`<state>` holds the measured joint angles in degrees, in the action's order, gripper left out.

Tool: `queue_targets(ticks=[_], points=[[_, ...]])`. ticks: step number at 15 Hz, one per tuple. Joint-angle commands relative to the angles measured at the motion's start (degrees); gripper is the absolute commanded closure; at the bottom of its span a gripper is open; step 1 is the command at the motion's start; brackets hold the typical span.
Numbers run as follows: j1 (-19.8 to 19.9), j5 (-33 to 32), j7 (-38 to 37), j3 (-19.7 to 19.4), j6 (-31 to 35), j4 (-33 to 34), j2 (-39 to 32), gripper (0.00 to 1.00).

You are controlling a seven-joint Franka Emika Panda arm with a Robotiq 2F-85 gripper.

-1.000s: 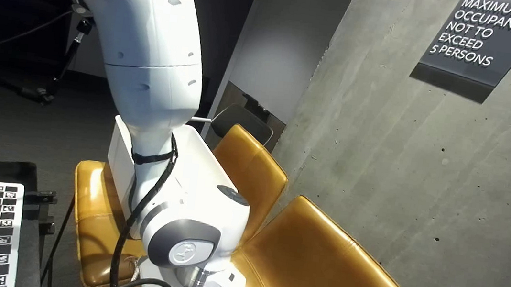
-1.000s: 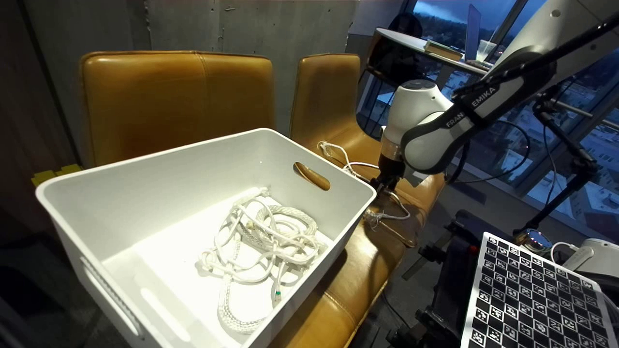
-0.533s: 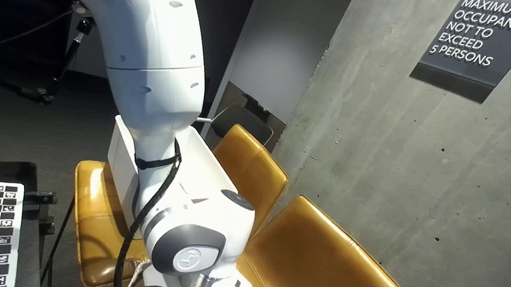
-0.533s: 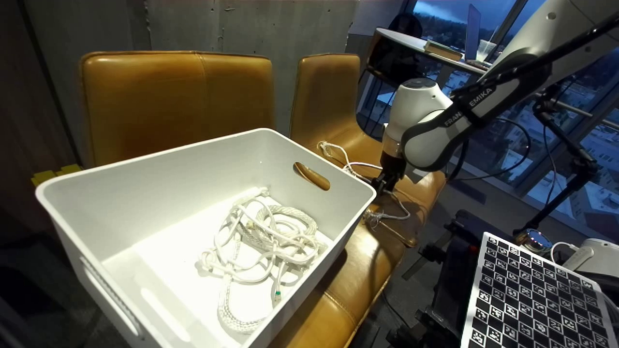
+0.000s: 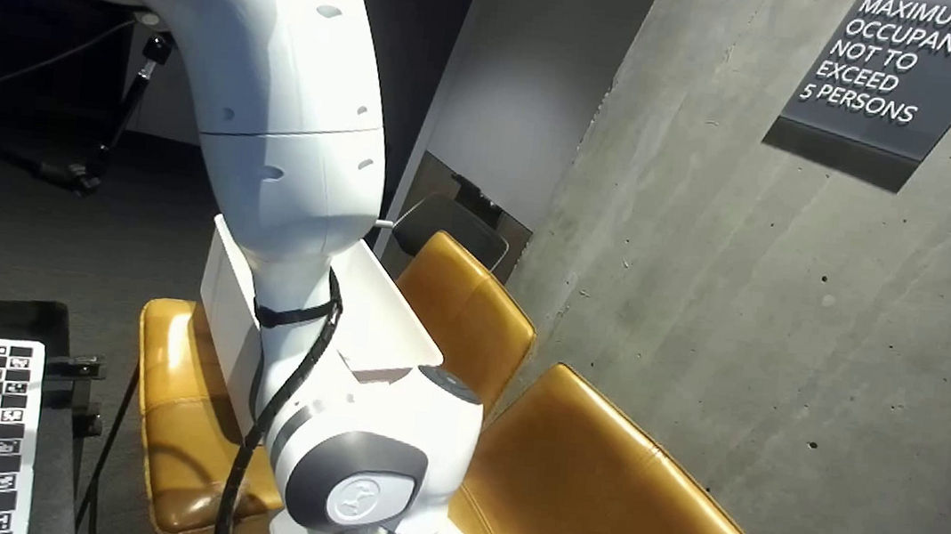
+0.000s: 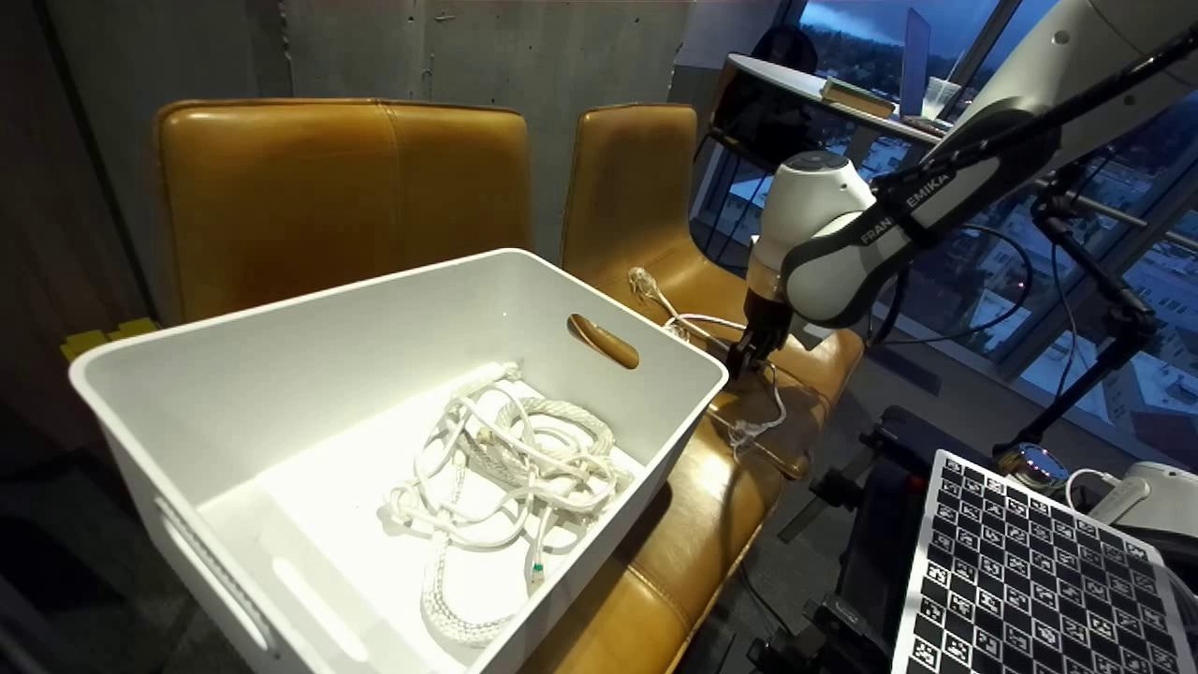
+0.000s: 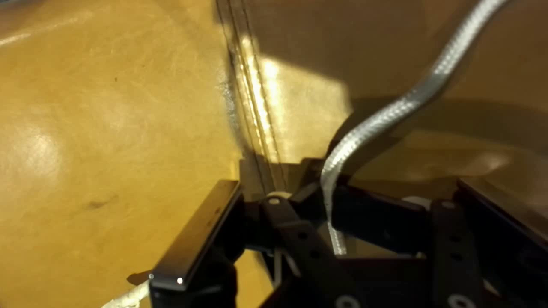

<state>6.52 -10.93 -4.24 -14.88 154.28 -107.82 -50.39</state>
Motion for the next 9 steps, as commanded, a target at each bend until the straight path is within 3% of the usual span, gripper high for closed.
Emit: queue_targets(ticks=[1,9], points=[[-0.40,0.71,-0.66,-0.36,-0.26,1.97,-2.41,1.00],[-6.70,0.49,-1.45,1.97,-2.24,-9.00,12.87,1.00]])
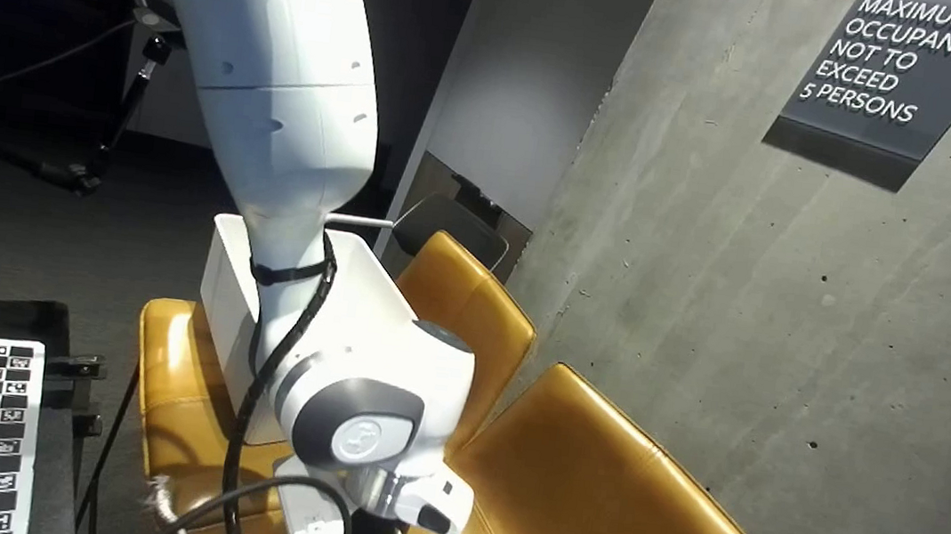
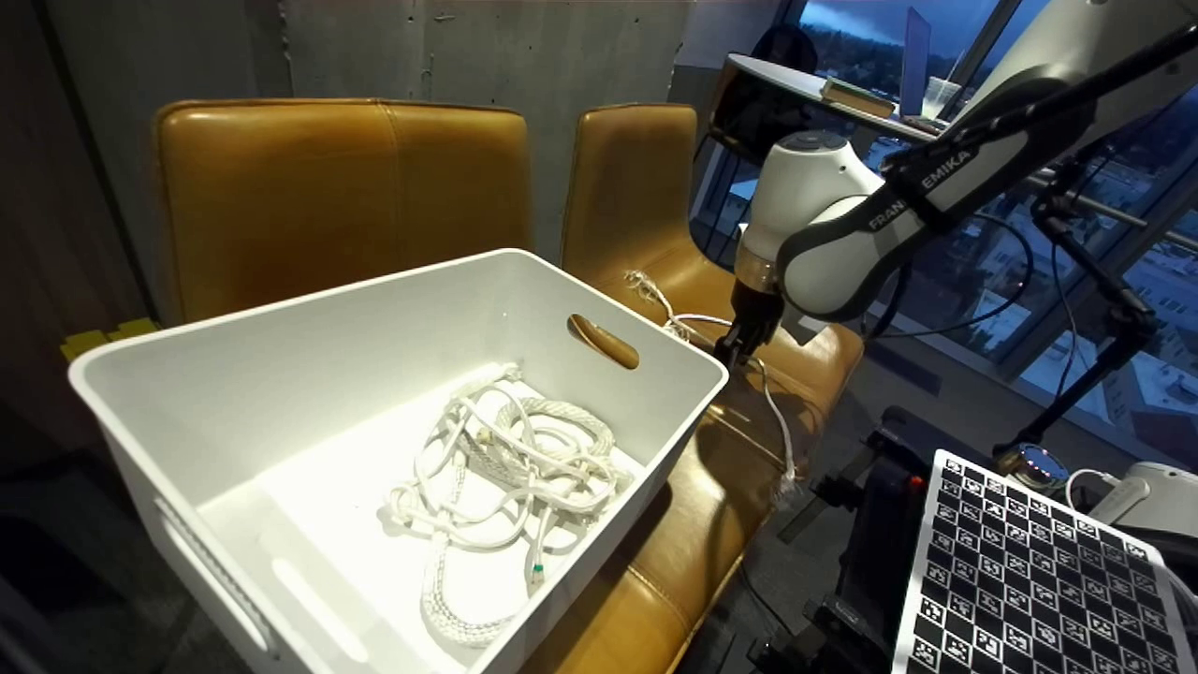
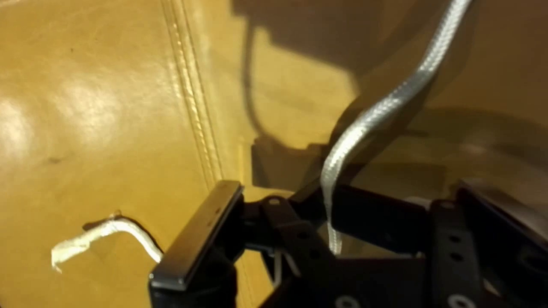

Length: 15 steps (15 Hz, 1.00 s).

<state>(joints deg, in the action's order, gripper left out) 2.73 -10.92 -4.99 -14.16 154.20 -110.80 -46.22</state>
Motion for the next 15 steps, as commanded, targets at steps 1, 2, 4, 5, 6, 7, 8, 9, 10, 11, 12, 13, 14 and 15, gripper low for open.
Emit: queue_targets(ticks=[1,2,4,5,6,7,8,9,10,11,12,13,14,15], points=[[-4.02,0.41,-0.99,1.75,-2.53,-6.84,10.76,1.00],[-5.14,0.31,-1.34,2.32,-2.93,-7.80,13.09,1.00],[-7.33,0.04,-2.35,3.67,-4.42,-9.44,18.09,1.00],[-8.32,-0.20,-2.92,4.35,-5.23,-10.17,20.59,1.00],[-9.25,-0.38,-3.54,5.12,-6.24,-10.73,23.18,1.00],[-10.09,-0.65,-4.22,5.82,-7.37,-11.22,25.55,1.00],[-10.43,-0.64,-4.49,6.69,-8.46,-11.07,27.18,1.00],[-10.78,-0.70,-4.93,7.54,-9.53,-11.01,28.71,1.00],[-11.00,-0.75,-5.21,8.41,-10.26,-10.93,30.08,1.00],[-11.15,-0.69,-5.44,9.29,-11.16,-10.57,31.31,1.00],[-11.26,-0.51,-5.70,10.21,-12.05,-10.11,32.45,1.00],[-11.43,-0.20,-5.97,11.25,-13.11,-9.43,33.78,1.00],[-11.58,-0.03,-6.28,12.21,-14.09,-8.80,34.91,1.00],[-11.82,0.15,-6.68,13.21,-15.14,-7.89,36.00,1.00]])
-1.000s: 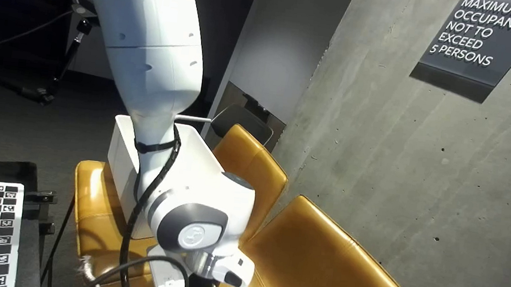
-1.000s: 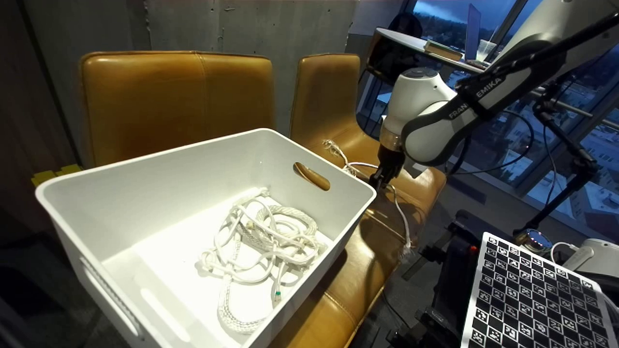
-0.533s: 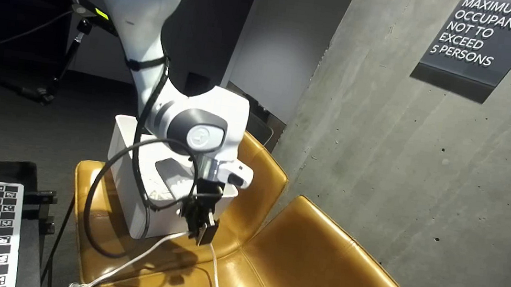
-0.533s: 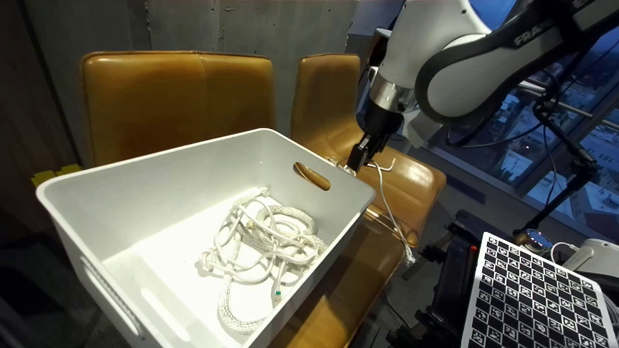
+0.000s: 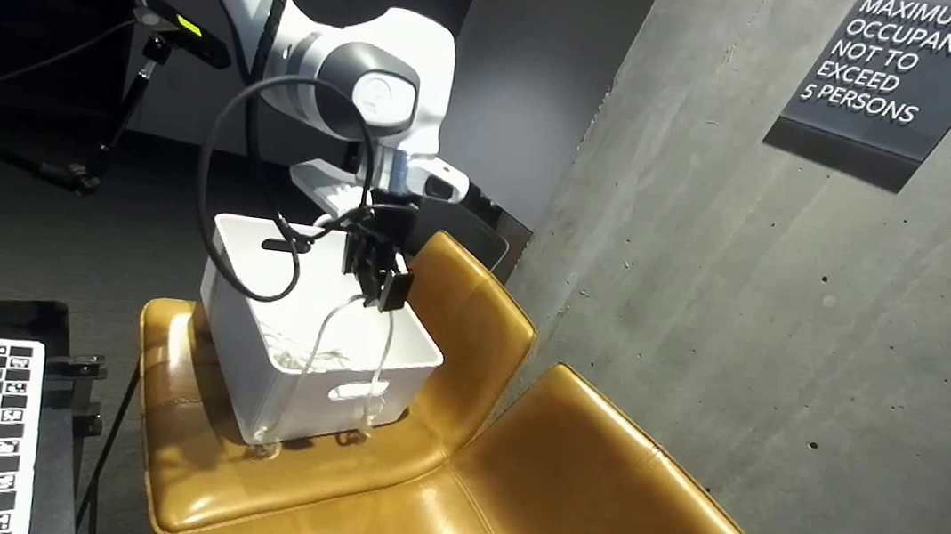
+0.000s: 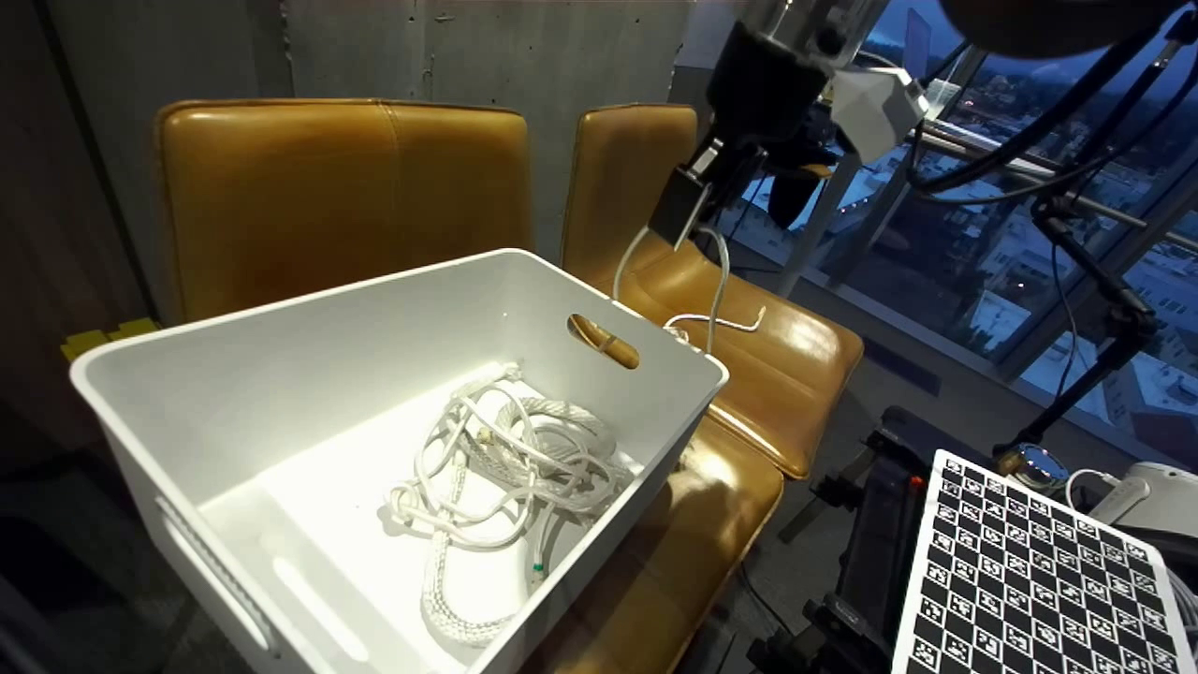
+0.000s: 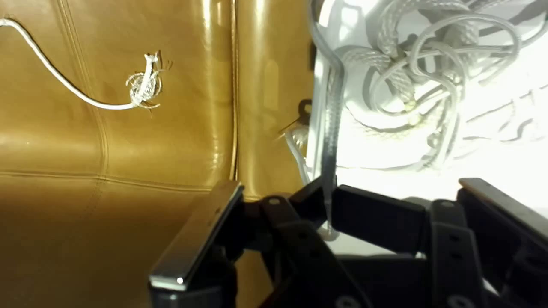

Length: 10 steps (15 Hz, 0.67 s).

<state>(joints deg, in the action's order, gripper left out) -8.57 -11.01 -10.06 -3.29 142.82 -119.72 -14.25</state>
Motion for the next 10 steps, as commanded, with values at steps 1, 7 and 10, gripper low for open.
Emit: queue_targets(ticks=[1,7,10], points=[[-0.84,0.25,-2.21,3.35,-4.77,2.15,5.05,1.00],[-2.36,-0.53,-4.95,8.10,-9.82,10.15,6.09,1.00],[-2.57,-1.96,-5.71,8.57,-9.02,10.71,4.11,1.00]])
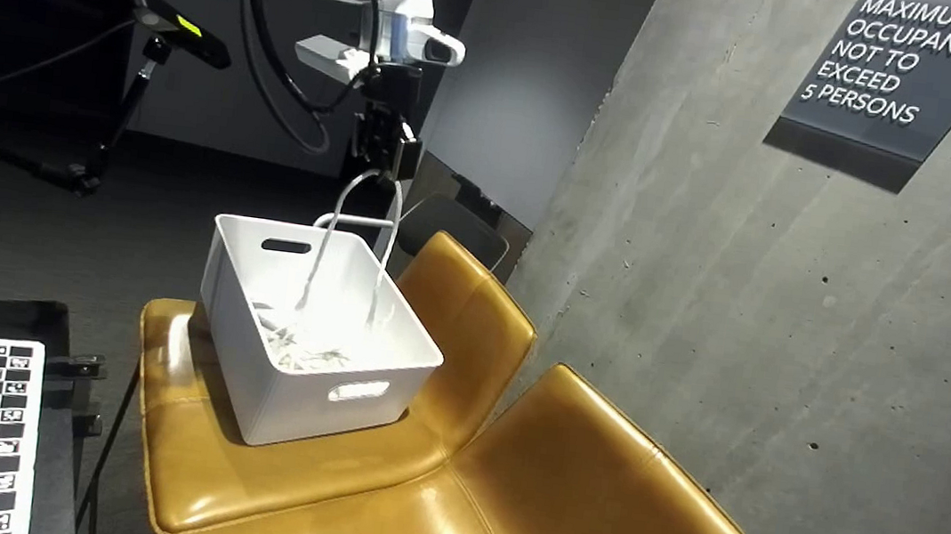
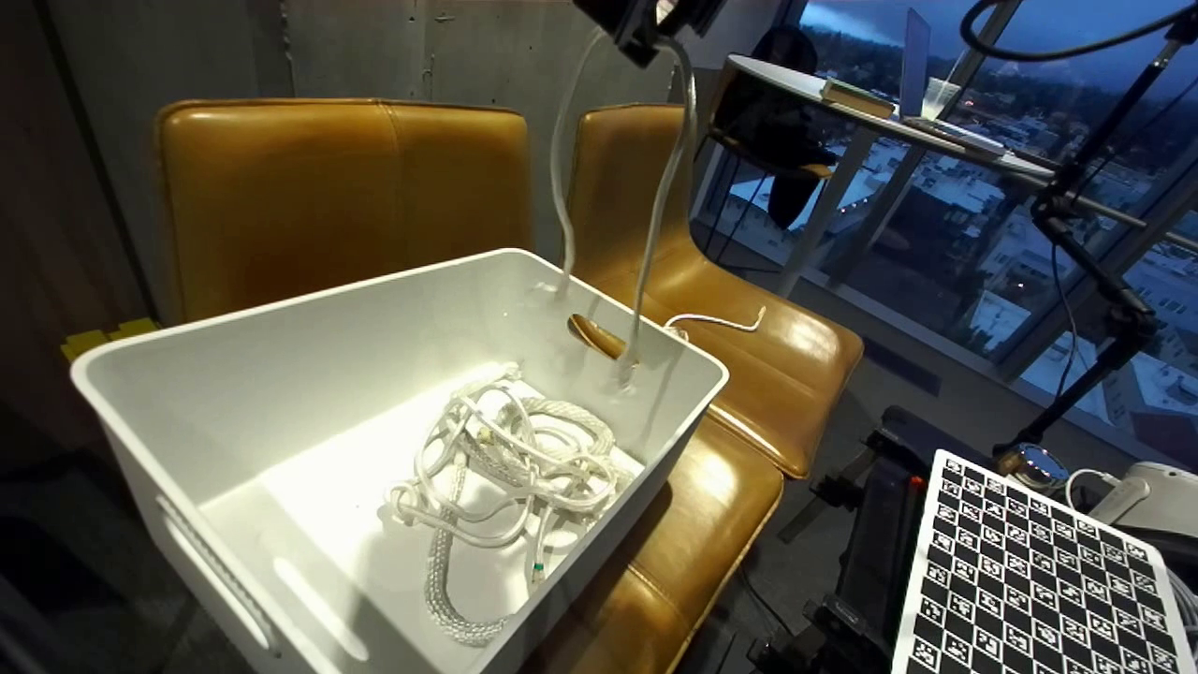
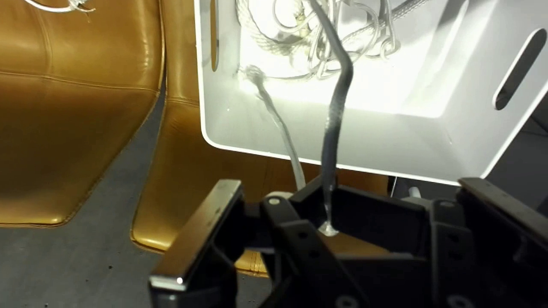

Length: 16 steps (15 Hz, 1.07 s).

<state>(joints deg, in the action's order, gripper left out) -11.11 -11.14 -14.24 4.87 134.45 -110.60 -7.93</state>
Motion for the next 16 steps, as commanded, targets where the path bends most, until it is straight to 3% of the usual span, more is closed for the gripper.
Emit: queue_targets(ticks=[1,5,6,7,11,16], points=[[0.00,-2.46,-1.65,0.31,-0.31,1.46,-2.90,1.00],[0.14,-3.68,-1.55,-0.39,-0.14,1.37,-5.65,1.00],[0.19,-3.62,-1.41,-0.57,-0.17,1.27,-6.16,0.75],[0.24,-3.68,-1.30,-0.80,-0.22,1.13,-6.61,0.73],[0.94,-3.37,-0.41,-1.86,0.43,-0.19,-7.54,0.46],[6.16,-2.36,4.16,-5.44,4.10,-5.43,-9.52,0.10]])
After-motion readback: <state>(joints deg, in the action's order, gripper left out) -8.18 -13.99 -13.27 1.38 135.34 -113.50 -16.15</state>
